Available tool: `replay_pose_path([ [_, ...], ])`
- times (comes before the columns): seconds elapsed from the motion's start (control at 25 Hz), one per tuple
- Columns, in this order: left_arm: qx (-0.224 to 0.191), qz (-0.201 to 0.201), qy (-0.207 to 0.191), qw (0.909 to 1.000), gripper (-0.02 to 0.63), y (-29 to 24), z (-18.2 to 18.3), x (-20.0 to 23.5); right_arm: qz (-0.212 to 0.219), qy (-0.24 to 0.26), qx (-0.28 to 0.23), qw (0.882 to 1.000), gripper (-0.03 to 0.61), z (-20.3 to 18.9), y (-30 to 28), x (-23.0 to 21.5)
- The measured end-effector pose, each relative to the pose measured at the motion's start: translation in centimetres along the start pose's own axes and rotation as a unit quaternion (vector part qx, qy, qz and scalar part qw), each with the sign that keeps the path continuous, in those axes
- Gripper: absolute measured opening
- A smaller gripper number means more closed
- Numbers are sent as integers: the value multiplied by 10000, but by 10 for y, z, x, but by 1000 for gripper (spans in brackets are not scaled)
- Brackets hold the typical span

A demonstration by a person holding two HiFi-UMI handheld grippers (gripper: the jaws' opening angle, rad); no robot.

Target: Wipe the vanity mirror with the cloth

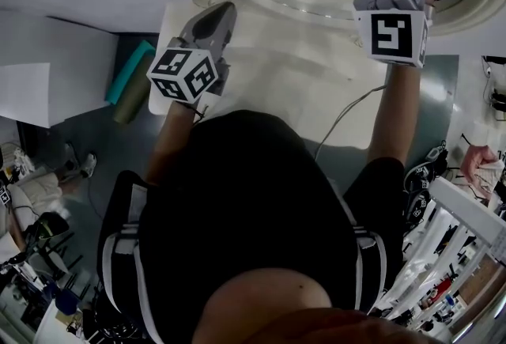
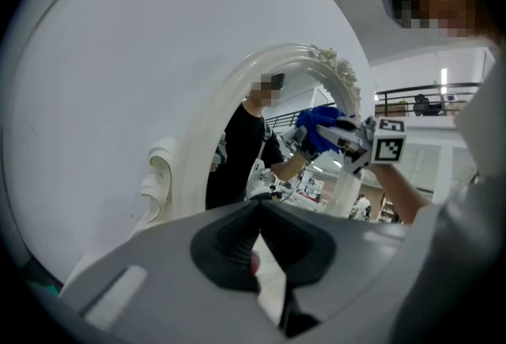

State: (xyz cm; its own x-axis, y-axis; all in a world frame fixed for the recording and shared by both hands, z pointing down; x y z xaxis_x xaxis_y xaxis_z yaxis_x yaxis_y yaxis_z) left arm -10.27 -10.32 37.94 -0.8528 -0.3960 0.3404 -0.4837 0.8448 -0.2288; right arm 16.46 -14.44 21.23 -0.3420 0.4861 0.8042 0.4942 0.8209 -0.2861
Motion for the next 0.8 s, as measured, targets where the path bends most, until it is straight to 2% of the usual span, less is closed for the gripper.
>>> replay_pose_path([
  [0.48, -31, 96, 18, 9999, 11, 3, -2, 12, 471, -235, 53, 9986, 40, -52, -39, 82],
  [0.6, -23, 98, 32, 9999, 11, 3, -3, 11, 806, -462, 218, 9954, 40, -75, -53, 117],
  [0.8, 1, 105, 37, 9999, 11, 6, -5, 12, 1415, -1009, 543, 9833, 40, -121, -81, 189],
])
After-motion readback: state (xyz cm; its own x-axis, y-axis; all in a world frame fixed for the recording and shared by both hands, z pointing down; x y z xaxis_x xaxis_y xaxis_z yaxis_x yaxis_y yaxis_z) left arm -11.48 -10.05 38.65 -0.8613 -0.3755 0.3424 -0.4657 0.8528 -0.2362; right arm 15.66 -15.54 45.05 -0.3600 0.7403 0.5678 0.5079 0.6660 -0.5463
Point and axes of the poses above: the fingertips, and each gripper's own axes: y backward along the fingers, x to its left, z out of its top, the point moved 10 cm from there along y, backward along the fingers, and after that the axes turned 12 degrees about z, right-handed, at the moved point
